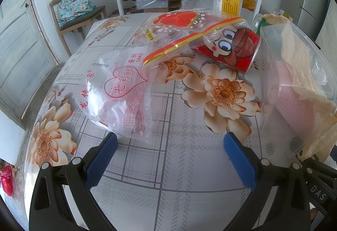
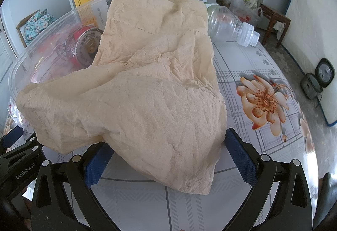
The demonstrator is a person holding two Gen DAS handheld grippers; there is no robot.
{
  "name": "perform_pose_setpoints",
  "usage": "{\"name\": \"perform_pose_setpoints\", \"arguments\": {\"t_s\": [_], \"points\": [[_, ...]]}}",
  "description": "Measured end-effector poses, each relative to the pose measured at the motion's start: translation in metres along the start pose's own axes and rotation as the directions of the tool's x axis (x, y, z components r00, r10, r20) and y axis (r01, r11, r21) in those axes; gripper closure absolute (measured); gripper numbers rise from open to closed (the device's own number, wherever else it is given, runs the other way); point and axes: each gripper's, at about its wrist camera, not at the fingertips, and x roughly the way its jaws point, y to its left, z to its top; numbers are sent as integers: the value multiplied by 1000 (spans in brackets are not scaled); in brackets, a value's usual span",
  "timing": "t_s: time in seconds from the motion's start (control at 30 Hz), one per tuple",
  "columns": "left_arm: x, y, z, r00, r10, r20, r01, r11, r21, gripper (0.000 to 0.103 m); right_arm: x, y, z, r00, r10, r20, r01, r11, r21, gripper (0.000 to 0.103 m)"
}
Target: Collect trash
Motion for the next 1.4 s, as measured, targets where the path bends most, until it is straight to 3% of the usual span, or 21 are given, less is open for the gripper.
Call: {"name": "perform_pose_setpoints", "arguments": {"t_s": [0.87,1.4], "points": [[-1,0,-2,1000,-22,-5,22,999,28,4,-1,0,-1,1000,0,-2,0,1000,-2,7],[-7,-4,-9,999,-52,-3,52,996,66,4,-23,-25,-42,1000,28,3,-28,999,-40,7]]}}
